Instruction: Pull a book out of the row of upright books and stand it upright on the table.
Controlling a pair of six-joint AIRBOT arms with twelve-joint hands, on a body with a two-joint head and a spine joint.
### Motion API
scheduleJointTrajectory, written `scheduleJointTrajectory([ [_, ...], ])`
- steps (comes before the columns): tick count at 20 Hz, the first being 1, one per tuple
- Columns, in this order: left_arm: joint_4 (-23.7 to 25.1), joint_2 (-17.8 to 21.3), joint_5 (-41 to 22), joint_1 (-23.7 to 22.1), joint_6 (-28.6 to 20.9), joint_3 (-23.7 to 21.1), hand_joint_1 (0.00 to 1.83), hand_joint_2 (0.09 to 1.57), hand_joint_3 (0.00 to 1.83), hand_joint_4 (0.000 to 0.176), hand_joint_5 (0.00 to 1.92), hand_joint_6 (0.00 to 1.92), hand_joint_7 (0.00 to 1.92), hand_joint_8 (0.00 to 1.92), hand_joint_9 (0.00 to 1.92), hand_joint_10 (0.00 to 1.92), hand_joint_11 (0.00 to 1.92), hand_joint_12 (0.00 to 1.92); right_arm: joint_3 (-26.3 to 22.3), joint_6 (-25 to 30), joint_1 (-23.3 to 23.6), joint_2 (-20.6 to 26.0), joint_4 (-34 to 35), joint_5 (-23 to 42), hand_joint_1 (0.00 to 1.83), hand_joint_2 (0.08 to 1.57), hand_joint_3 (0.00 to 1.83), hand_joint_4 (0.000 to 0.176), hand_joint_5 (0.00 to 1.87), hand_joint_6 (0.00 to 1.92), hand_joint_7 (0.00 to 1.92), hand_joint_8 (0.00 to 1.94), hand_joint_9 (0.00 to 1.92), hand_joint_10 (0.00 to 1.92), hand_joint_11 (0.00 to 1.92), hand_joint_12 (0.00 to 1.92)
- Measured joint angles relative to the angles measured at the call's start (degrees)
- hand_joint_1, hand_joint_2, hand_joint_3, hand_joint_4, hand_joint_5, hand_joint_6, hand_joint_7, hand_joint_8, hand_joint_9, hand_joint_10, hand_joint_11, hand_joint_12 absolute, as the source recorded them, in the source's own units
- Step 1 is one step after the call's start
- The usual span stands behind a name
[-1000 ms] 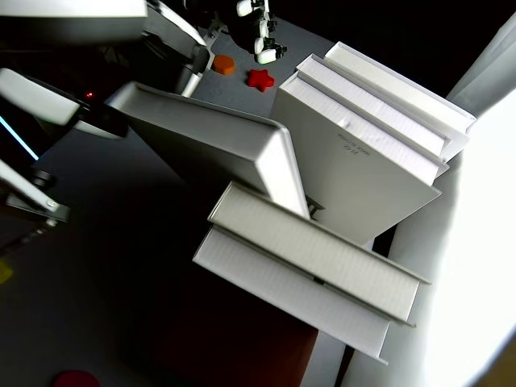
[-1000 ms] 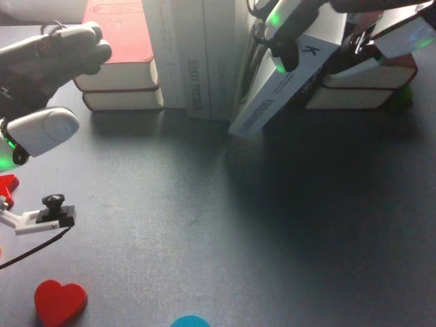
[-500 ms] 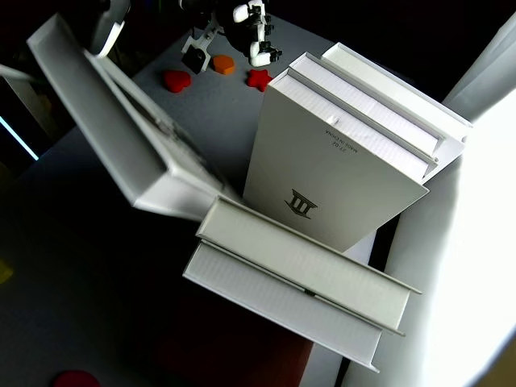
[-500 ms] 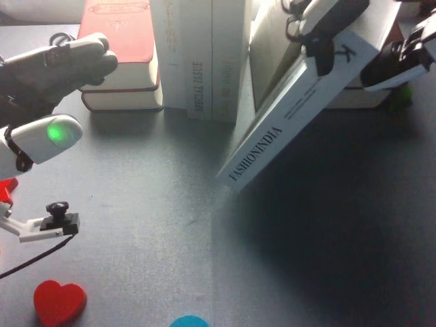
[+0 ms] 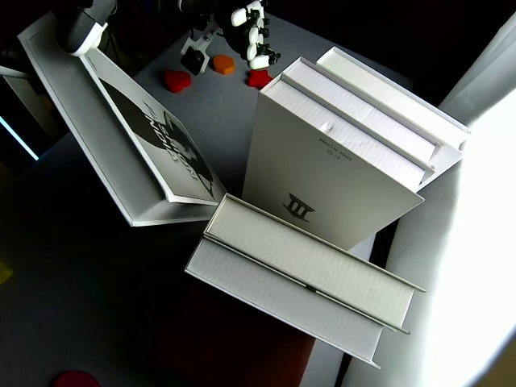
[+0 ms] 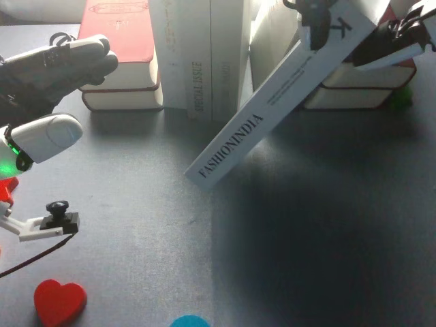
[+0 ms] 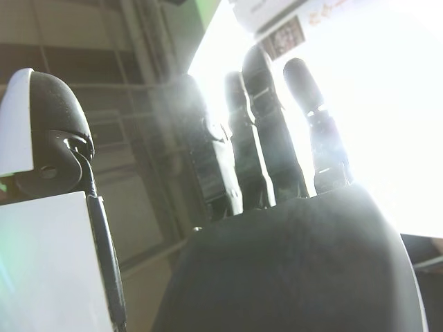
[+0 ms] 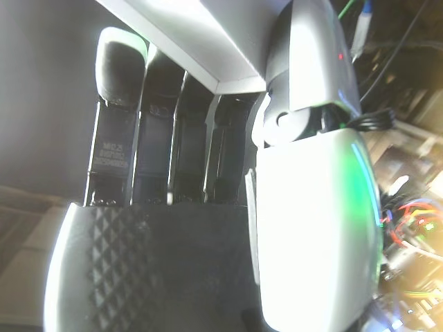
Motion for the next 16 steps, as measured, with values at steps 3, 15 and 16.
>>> scheduleJointTrajectory([
  [3, -0.1, 0.0, 0.0, 0.0, 0.0, 0.0, 1.02, 0.91, 0.01, 0.004, 0.8, 0.01, 0.58, 0.0, 0.61, 0.02, 0.0, 1.45, 1.5, -5.6, -5.9, -2.1, 8.5, -0.3, 1.38, 1.12, 0.0, 0.0, 0.92, 0.72, 0.96, 1.06, 1.01, 1.33, 0.92, 1.63],
  [15, -0.3, 0.2, -0.2, 1.0, 0.0, -0.7, 0.96, 0.95, 0.02, 0.005, 0.76, 0.0, 0.49, 0.0, 0.6, 0.01, 0.0, 1.42, 15.3, -10.5, -24.9, -16.5, 37.7, 7.6, 1.34, 1.22, 0.01, 0.0, 0.74, 1.12, 0.79, 1.36, 0.73, 1.63, 0.6, 1.86],
  [16, -0.3, 0.2, -0.1, 1.6, 0.0, -0.9, 0.97, 0.96, 0.02, 0.007, 0.75, 0.0, 0.48, 0.0, 0.59, 0.01, 0.0, 1.39, 16.2, -9.9, -26.3, -17.6, 38.4, 8.1, 1.34, 1.2, 0.0, 0.0, 0.81, 1.04, 0.79, 1.35, 0.78, 1.57, 0.69, 1.76],
])
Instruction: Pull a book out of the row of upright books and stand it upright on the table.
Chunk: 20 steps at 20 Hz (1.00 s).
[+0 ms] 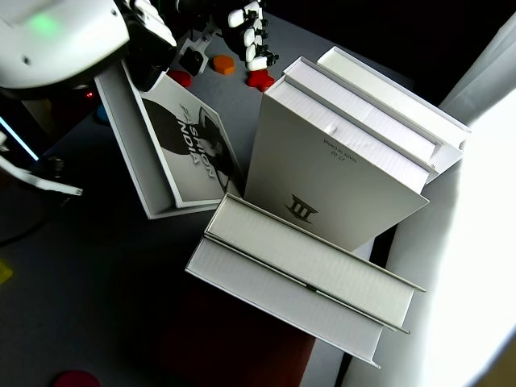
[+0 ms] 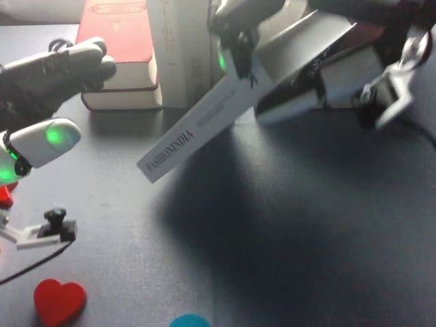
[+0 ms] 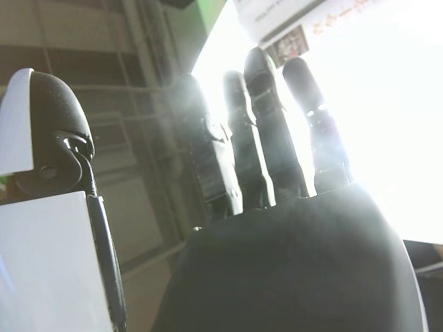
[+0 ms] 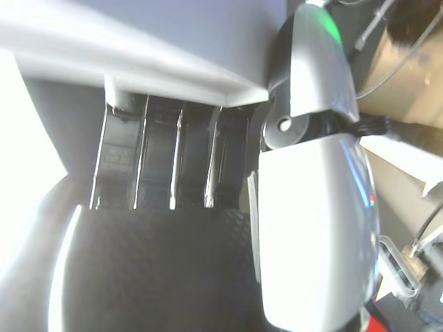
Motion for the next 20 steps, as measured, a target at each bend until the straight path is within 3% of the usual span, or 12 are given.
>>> scheduleJointTrajectory([
  [5, -0.9, 1.1, 0.4, 0.5, 0.0, -0.9, 0.99, 0.93, 0.0, 0.025, 0.78, 0.01, 0.49, 0.0, 0.62, 0.02, 0.0, 1.45, 0.7, -4.8, -3.5, -1.6, 1.9, -3.0, 1.27, 1.34, 0.0, 0.0, 0.52, 1.6, 0.53, 1.58, 0.58, 1.75, 0.32, 1.78],
  [6, -0.9, 1.1, 0.4, 0.5, 0.0, -0.9, 0.99, 0.95, 0.0, 0.021, 0.78, 0.01, 0.48, 0.0, 0.62, 0.02, 0.0, 1.46, 0.7, -5.1, -3.8, -1.5, 1.9, -3.3, 0.97, 1.4, 0.0, 0.0, 0.48, 1.7, 0.29, 1.12, 0.28, 1.35, 0.21, 1.7],
  [8, -0.3, 1.1, 0.4, 0.5, 0.0, -1.0, 1.0, 0.95, 0.01, 0.008, 0.77, 0.0, 0.49, 0.0, 0.63, 0.02, 0.0, 1.47, -0.6, -5.6, -4.2, -0.6, 0.9, -4.2, 0.81, 1.22, 0.0, 0.052, 0.02, 0.2, 0.11, 0.29, 0.08, 0.55, 0.03, 1.24],
  [9, -0.4, 1.1, 0.4, 0.5, 0.0, -1.3, 1.0, 0.96, 0.01, 0.008, 0.76, 0.0, 0.48, 0.0, 0.61, 0.01, 0.0, 1.43, -0.8, -5.6, -4.2, -0.1, 0.8, -4.7, 0.62, 1.15, 0.0, 0.0, 0.0, 0.04, 0.02, 0.06, 0.02, 0.18, 0.01, 0.74],
  [10, -0.4, 1.1, 0.3, 0.7, 0.0, -1.3, 1.02, 0.95, 0.0, 0.0, 0.76, 0.0, 0.49, 0.0, 0.6, 0.01, 0.0, 1.42, -1.0, -5.6, -4.2, 0.0, 1.2, -5.1, 0.52, 1.06, 0.0, 0.039, 0.0, 0.01, 0.0, 0.01, 0.0, 0.04, 0.0, 0.34],
  [12, -0.3, 1.1, 0.5, 0.9, 0.0, -1.3, 1.01, 0.96, 0.01, 0.0, 0.74, 0.0, 0.48, 0.0, 0.59, 0.0, 0.0, 1.37, -2.4, -5.5, -4.4, 1.2, 1.7, -5.2, 0.07, 1.05, 0.0, 0.019, 0.0, 0.0, 0.0, 0.0, 0.0, 0.0, 0.0, 0.01],
  [13, -0.5, 1.1, 0.5, 0.9, 0.0, -1.3, 1.01, 0.96, 0.01, 0.0, 0.74, 0.0, 0.49, 0.0, 0.59, 0.0, 0.0, 1.37, -3.2, -5.5, -4.4, 1.7, 1.6, -4.8, 0.5, 1.04, 0.0, 0.019, 0.0, 0.0, 0.0, 0.0, 0.0, 0.0, 0.0, 0.0],
  [14, -0.5, 1.1, 0.5, 0.9, 0.0, -1.3, 0.99, 0.96, 0.01, 0.0, 0.73, 0.0, 0.49, 0.0, 0.6, 0.01, 0.0, 1.37, -4.0, -5.4, -4.4, 2.0, 2.0, -4.6, 0.6, 1.04, 0.0, 0.019, 0.0, 0.0, 0.0, 0.0, 0.0, 0.0, 0.0, 0.0],
  [15, -0.4, 1.1, 0.5, 0.9, 0.0, -1.3, 0.99, 0.95, 0.0, 0.0, 0.74, 0.01, 0.49, 0.0, 0.62, 0.02, 0.0, 1.41, -4.5, -5.6, -4.4, 2.3, 2.3, -3.6, 0.15, 1.14, 0.02, 0.145, 0.0, 0.0, 0.0, 0.0, 0.0, 0.0, 0.0, 0.0],
  [17, -0.3, 1.1, 0.4, 0.9, 0.0, -1.3, 0.98, 0.96, 0.0, 0.0, 0.74, 0.01, 0.48, 0.0, 0.61, 0.01, 0.0, 1.46, -4.7, -5.5, -4.4, 2.7, 1.7, -3.4, 0.01, 1.1, 0.0, 0.17, 0.0, 0.0, 0.0, 0.0, 0.0, 0.0, 0.0, 0.0],
  [19, -0.5, 1.1, 0.5, 1.0, 0.0, -1.4, 0.97, 0.96, 0.0, 0.0, 0.74, 0.0, 0.47, 0.0, 0.61, 0.01, 0.0, 1.46, -5.0, -5.5, -4.4, 3.0, 2.7, -3.1, 0.0, 1.05, 0.0, 0.176, 0.0, 0.0, 0.0, 0.0, 0.0, 0.0, 0.0, 0.0],
  [20, -0.5, 1.1, 0.5, 1.0, 0.0, -1.6, 0.97, 0.96, 0.0, 0.006, 0.74, 0.01, 0.47, 0.0, 0.61, 0.01, 0.0, 1.46, -5.6, -5.5, -4.4, 3.5, 3.1, -3.1, 0.0, 1.07, 0.0, 0.115, 0.0, 0.0, 0.0, 0.0, 0.0, 0.0, 0.0, 0.0],
])
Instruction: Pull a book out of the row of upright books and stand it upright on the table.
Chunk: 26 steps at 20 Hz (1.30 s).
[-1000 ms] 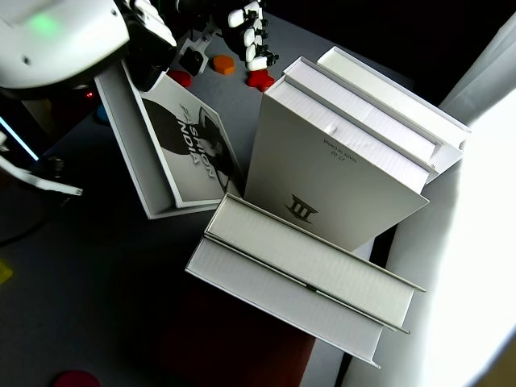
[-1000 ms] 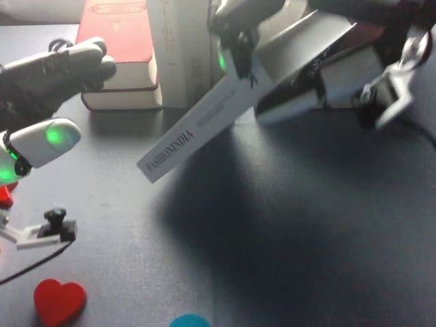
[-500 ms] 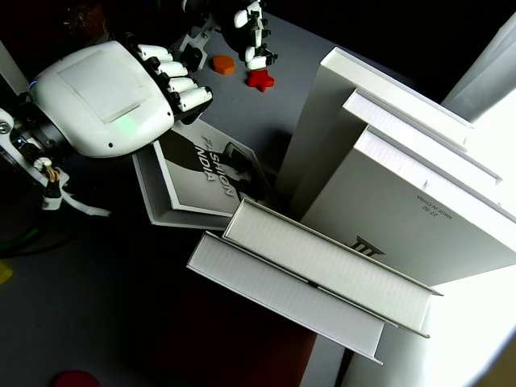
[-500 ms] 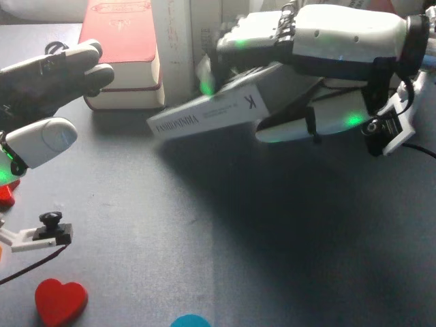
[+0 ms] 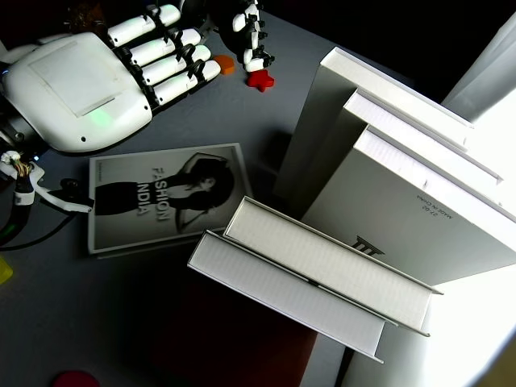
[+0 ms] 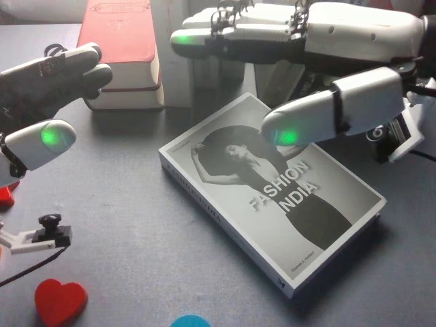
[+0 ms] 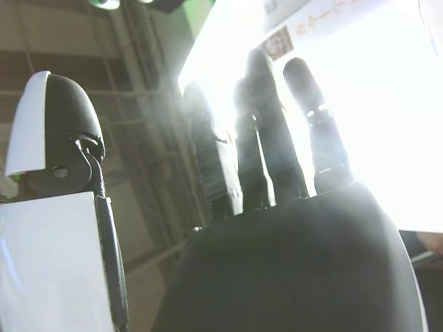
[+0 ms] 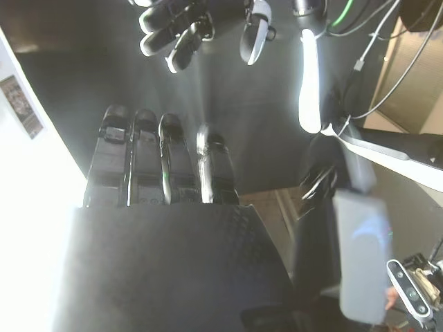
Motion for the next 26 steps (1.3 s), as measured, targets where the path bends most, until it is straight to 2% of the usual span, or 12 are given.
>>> scheduleJointTrajectory([
  [1, 0.3, 0.0, 0.0, 0.0, 0.0, 0.0, 0.97, 0.96, 0.0, 0.004, 0.74, 0.01, 0.47, 0.0, 0.61, 0.01, 0.0, 1.46, -0.7, 0.0, 0.0, 0.6, -0.1, 0.7, 0.0, 1.11, 0.0, 0.143, 0.0, 0.0, 0.0, 0.0, 0.0, 0.0, 0.0, 0.0],
  [4, 0.0, 0.0, 0.0, 0.1, 0.0, 0.0, 0.98, 0.96, 0.0, 0.0, 0.73, 0.0, 0.48, 0.0, 0.6, 0.01, 0.0, 1.44, -1.4, 0.0, -0.8, 1.6, 1.1, 2.2, 0.0, 1.24, 0.02, 0.172, 0.0, 0.0, 0.0, 0.0, 0.0, 0.0, 0.0, 0.0],
  [5, 0.0, 0.0, 0.0, 0.1, 0.0, 0.0, 0.99, 0.96, 0.0, 0.0, 0.73, 0.0, 0.49, 0.01, 0.6, 0.01, 0.0, 1.43, -1.4, -0.3, -1.1, 2.0, 1.4, 2.3, 0.0, 1.23, 0.01, 0.175, 0.0, 0.0, 0.0, 0.0, 0.0, 0.0, 0.0, 0.0],
  [6, 0.1, 0.0, 0.0, 0.1, 0.0, 0.0, 1.0, 0.96, 0.0, 0.0, 0.72, 0.0, 0.48, 0.0, 0.6, 0.01, 0.0, 1.47, -1.6, -1.9, -2.4, 2.8, 4.6, 3.0, 0.0, 1.22, 0.0, 0.144, 0.0, 0.0, 0.0, 0.0, 0.0, 0.0, 0.1, 0.05],
  [7, 0.1, 0.0, 0.0, 0.1, 0.0, 0.0, 1.0, 0.96, 0.0, 0.0, 0.71, 0.0, 0.47, 0.0, 0.6, 0.01, 0.0, 1.49, -1.7, -2.5, -3.0, 3.4, 6.2, 3.0, 0.0, 1.28, 0.02, 0.17, 0.0, 0.0, 0.0, 0.0, 0.0, 0.0, 0.02, 0.01],
  [11, -0.2, 0.0, 0.0, 0.2, 0.0, 0.0, 1.03, 0.94, 0.0, 0.002, 0.68, 0.0, 0.51, 0.01, 0.6, 0.01, 0.0, 1.46, -2.6, -7.3, -6.2, 6.7, 14.2, 4.0, 0.1, 1.26, 0.0, 0.176, 0.0, 0.0, 0.0, 0.0, 0.0, 0.0, 0.0, 0.0],
  [12, -0.3, 0.0, 0.0, 0.2, 0.0, 0.0, 1.06, 0.92, 0.0, 0.0, 0.64, 0.0, 0.49, 0.0, 0.6, 0.01, 0.0, 1.46, -2.9, -9.0, -7.1, 7.4, 16.5, 4.6, 0.07, 1.27, 0.0, 0.137, 0.0, 0.0, 0.0, 0.0, 0.0, 0.0, 0.0, 0.0],
  [14, -0.3, 0.0, 0.1, -0.3, 0.0, 0.5, 1.05, 0.91, 0.0, 0.008, 0.51, 0.0, 0.43, 0.0, 0.57, 0.0, 0.0, 1.5, -3.4, -12.1, -9.9, 9.2, 23.2, 6.3, 0.05, 1.23, 0.0, 0.154, 0.0, 0.0, 0.0, 0.0, 0.0, 0.0, 0.0, 0.42],
  [16, -1.0, 0.4, 0.0, -1.3, 0.0, 0.6, 1.04, 0.88, 0.0, 0.026, 0.42, 0.0, 0.38, 0.0, 0.56, 0.0, 0.0, 1.48, -4.4, -16.5, -13.4, 12.1, 30.8, 8.2, 0.22, 1.2, 0.0, 0.175, 0.0, 0.0, 0.0, 0.0, 0.0, 0.0, 0.0, 0.29],
  [21, -0.9, 1.5, 0.0, -3.1, 0.0, 0.7, 1.01, 0.95, 0.01, 0.07, 0.28, 0.0, 0.26, 0.0, 0.47, 0.0, 0.0, 1.44, -7.9, -22.4, -21.4, 16.7, 44.4, 16.3, 0.28, 1.22, 0.0, 0.176, 0.0, 0.0, 0.0, 0.0, 0.03, 0.01, 0.0, 0.4],
  [24, -0.2, 2.6, 0.0, -4.2, 0.0, 0.7, 1.05, 0.94, 0.0, 0.06, 0.27, 0.01, 0.2, 0.0, 0.41, 0.0, 0.0, 1.33, -9.7, -24.7, -24.7, 18.7, 48.0, 21.1, 0.4, 1.31, 0.01, 0.176, 0.0, 0.0, 0.0, 0.0, 0.08, 0.02, 0.0, 0.82],
  [26, 1.0, 3.1, -0.5, -4.9, -0.1, 1.4, 1.0, 0.91, 0.0, 0.0, 0.36, 0.04, 0.18, 0.0, 0.43, 0.01, 0.04, 1.48, -10.1, -25.0, -24.8, 19.6, 48.1, 22.0, 0.71, 1.2, 0.0, 0.163, 0.06, 0.01, 0.01, 0.0, 0.19, 0.03, 0.0, 1.29],
])
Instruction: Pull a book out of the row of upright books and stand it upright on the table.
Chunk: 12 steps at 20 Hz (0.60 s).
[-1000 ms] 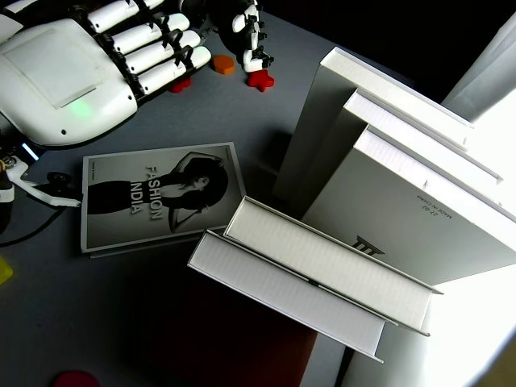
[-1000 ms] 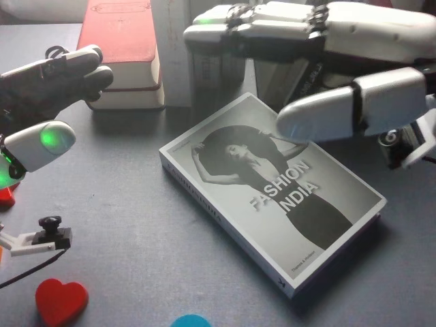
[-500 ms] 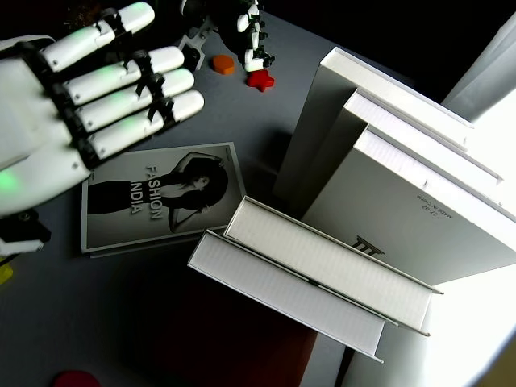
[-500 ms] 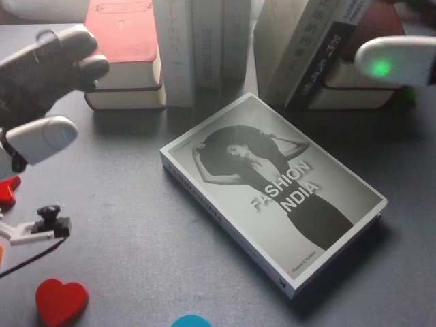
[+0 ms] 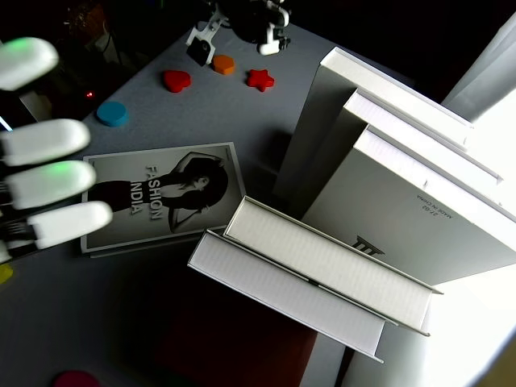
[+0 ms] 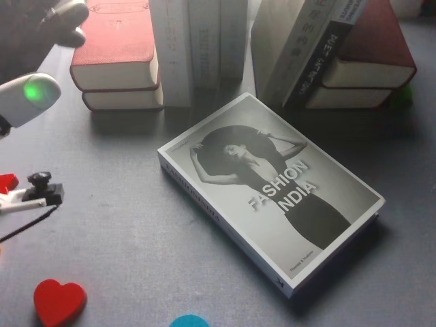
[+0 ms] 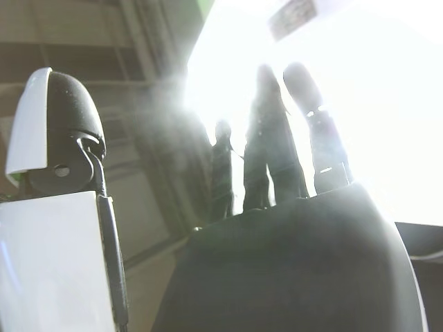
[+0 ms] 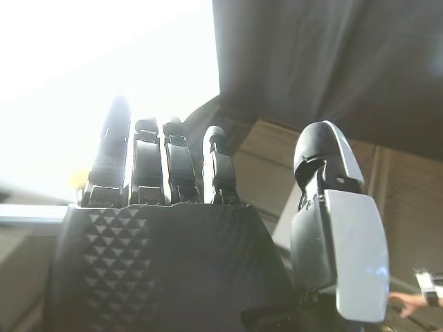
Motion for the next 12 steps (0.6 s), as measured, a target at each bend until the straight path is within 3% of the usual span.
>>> scheduleJointTrajectory([
  [1, 0.0, 0.0, -0.2, 0.0, 0.0, 0.1, 1.04, 0.9, 0.0, 0.0, 0.41, 0.04, 0.23, 0.01, 0.42, 0.0, 0.01, 1.56, 0.0, 0.0, -0.1, -0.1, -0.9, -0.1, 0.79, 1.14, 0.0, 0.173, 0.13, 0.02, 0.0, 0.0, 0.18, 0.02, 0.0, 1.39],
  [2, 0.6, -0.1, 0.4, 0.0, 0.0, 0.7, 1.02, 0.9, 0.0, 0.004, 0.43, 0.03, 0.24, 0.01, 0.42, 0.0, 0.0, 1.56, 0.0, -0.1, -0.3, -0.5, -1.6, -0.7, 0.77, 1.05, 0.0, 0.152, 0.16, 0.01, 0.01, 0.0, 0.17, 0.01, 0.0, 1.44],
  [4, 1.2, -0.2, 1.6, -0.1, 0.0, 1.5, 0.98, 0.86, 0.0, 0.017, 0.43, 0.01, 0.26, 0.0, 0.38, 0.0, 0.0, 1.55, 0.0, -0.1, -0.3, -1.9, -4.5, -2.6, 0.76, 0.98, 0.0, 0.15, 0.19, 0.0, 0.04, 0.0, 0.19, 0.01, 0.0, 1.37],
  [5, 1.5, -0.5, 2.0, -0.3, 0.0, 1.8, 0.95, 0.88, 0.0, 0.005, 0.42, 0.0, 0.26, 0.01, 0.37, 0.0, 0.0, 1.55, 0.0, -0.1, -0.3, -2.1, -6.3, -3.6, 0.78, 0.99, 0.0, 0.157, 0.2, 0.01, 0.08, 0.01, 0.21, 0.02, 0.0, 1.36],
  [7, 2.6, -0.6, 2.7, -0.8, 0.0, 1.8, 0.91, 0.91, 0.01, 0.013, 0.42, 0.0, 0.26, 0.0, 0.37, 0.0, 0.0, 1.53, 0.0, -0.1, -0.3, -2.2, -6.9, -4.5, 0.76, 0.97, 0.0, 0.134, 0.21, 0.0, 0.11, 0.0, 0.22, 0.01, 0.0, 1.37],
  [8, 2.7, -0.9, 2.6, -0.8, 0.0, 2.1, 0.89, 0.93, 0.01, 0.008, 0.41, 0.0, 0.23, 0.0, 0.37, 0.0, 0.0, 1.51, 0.1, -0.1, -0.3, -2.2, -6.4, -4.6, 0.73, 0.99, 0.0, 0.123, 0.2, 0.0, 0.12, 0.0, 0.19, 0.0, 0.0, 1.31],
  [9, 2.7, -1.1, 2.8, -0.8, 0.0, 2.3, 0.89, 0.93, 0.01, 0.02, 0.43, 0.01, 0.24, 0.01, 0.37, 0.0, 0.0, 1.5, 0.3, -0.1, -0.3, -2.3, -6.5, -4.8, 0.71, 1.02, 0.01, 0.107, 0.19, 0.0, 0.12, 0.0, 0.17, 0.0, 0.0, 1.24],
  [10, 2.8, -1.4, 3.3, -0.8, 0.0, 2.3, 0.88, 0.94, 0.01, 0.018, 0.43, 0.01, 0.25, 0.01, 0.37, 0.0, 0.0, 1.5, 0.9, 0.2, -0.2, -3.1, -6.4, -5.1, 0.7, 1.02, 0.0, 0.116, 0.19, 0.0, 0.11, 0.0, 0.16, 0.0, 0.0, 1.2],
  [12, 3.5, -1.4, 3.5, -0.8, 0.0, 2.3, 0.88, 0.94, 0.01, 0.023, 0.43, 0.01, 0.26, 0.01, 0.37, 0.0, 0.0, 1.47, 1.0, 0.4, -0.2, -3.9, -6.8, -5.6, 0.72, 1.03, 0.0, 0.115, 0.2, 0.0, 0.1, 0.0, 0.18, 0.01, 0.0, 1.23],
])
